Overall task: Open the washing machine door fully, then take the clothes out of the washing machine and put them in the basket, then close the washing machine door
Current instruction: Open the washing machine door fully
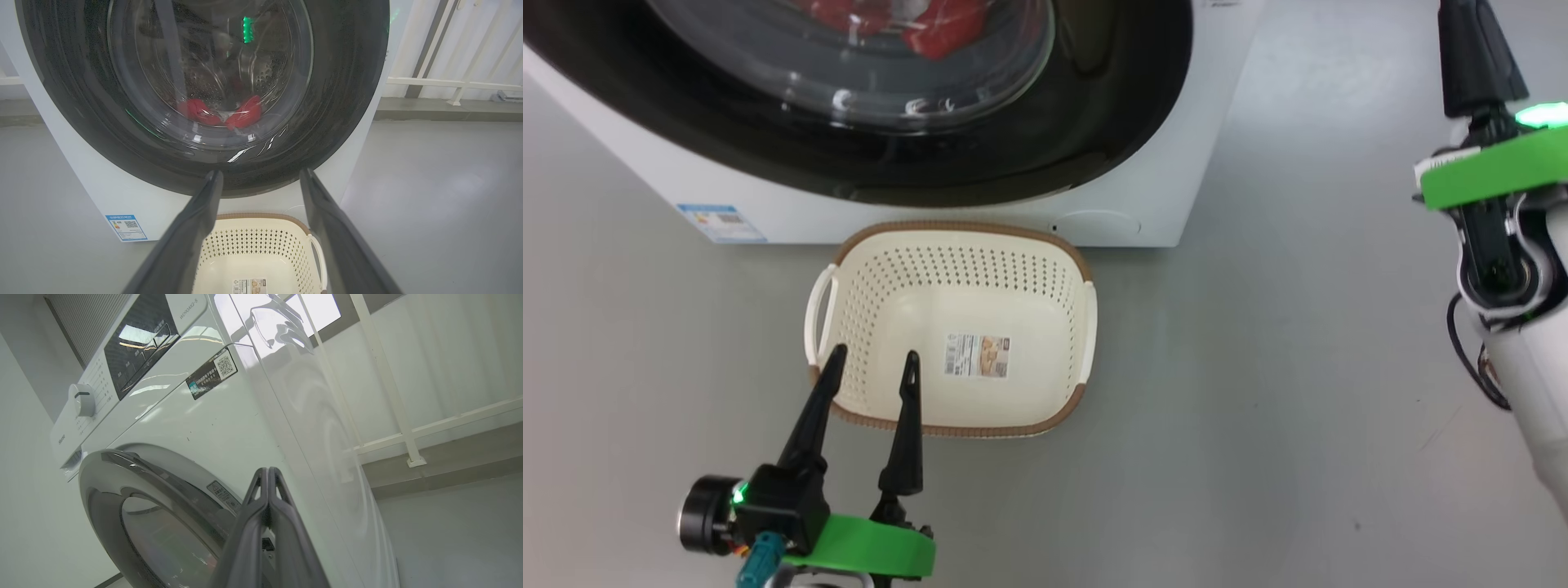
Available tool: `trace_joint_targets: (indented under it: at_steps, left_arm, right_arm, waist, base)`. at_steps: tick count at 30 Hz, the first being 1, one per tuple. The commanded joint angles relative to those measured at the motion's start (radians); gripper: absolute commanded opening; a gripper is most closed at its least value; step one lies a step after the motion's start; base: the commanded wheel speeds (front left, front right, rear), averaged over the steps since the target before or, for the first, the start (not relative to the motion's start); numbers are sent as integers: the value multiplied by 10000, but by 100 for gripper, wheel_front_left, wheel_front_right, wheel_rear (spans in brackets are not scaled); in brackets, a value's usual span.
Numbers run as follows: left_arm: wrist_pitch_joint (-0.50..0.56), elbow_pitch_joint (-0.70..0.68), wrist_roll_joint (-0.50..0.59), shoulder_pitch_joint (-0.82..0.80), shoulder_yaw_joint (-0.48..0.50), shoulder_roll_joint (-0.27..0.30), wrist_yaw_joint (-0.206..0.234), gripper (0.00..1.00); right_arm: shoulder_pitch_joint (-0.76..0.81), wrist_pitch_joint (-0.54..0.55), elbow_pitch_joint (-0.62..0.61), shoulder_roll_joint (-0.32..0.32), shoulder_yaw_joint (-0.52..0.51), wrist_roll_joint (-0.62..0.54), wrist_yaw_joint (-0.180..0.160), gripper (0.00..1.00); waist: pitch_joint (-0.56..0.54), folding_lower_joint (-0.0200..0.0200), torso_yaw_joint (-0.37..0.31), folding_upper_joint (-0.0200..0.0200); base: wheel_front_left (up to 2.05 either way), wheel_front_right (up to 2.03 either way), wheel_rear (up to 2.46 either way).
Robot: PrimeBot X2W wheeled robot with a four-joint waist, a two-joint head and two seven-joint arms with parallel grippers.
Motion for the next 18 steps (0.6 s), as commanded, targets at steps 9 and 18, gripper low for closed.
trace_joint_targets:
  at_steps: [9,18]
  left_arm:
    - [-120,-352,-280,-662,-177,64,250,100]
    - [-120,-405,-454,-969,-526,64,404,100]
  right_arm:
    - [-1734,664,185,-767,1740,2409,6,0]
    - [-2736,2378,119,-1385,2514,4580,6,0]
  waist:
    - [991,0,759,0]
    - [1384,0,1160,0]
  base:
    - [0,0,0]
    - [0,0,0]
